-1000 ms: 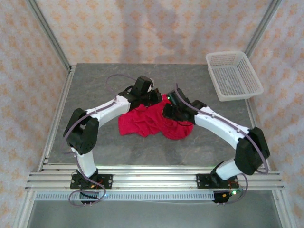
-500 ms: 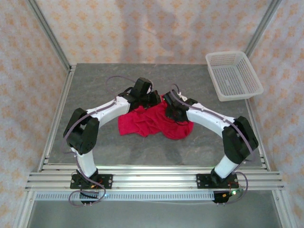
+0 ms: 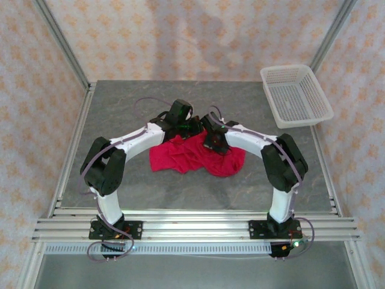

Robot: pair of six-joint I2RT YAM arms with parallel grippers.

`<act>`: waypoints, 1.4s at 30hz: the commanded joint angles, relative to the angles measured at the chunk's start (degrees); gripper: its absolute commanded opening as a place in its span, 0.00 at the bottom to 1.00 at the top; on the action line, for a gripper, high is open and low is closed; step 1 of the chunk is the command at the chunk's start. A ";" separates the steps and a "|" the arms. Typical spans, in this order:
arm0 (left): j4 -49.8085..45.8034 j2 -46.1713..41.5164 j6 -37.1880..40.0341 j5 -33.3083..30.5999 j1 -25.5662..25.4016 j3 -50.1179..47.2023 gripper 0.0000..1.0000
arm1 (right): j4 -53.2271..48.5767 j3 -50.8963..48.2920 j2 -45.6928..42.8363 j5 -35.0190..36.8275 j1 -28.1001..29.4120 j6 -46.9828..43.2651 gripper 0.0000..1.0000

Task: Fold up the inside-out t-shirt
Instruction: Turn the T-shirt inside out at the center of the table.

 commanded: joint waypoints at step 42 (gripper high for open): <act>1.09 4.10 -1.20 -0.36 -1.62 4.12 0.00 | 1.16 -20.49 -35.20 -1.57 -11.38 2.64 0.41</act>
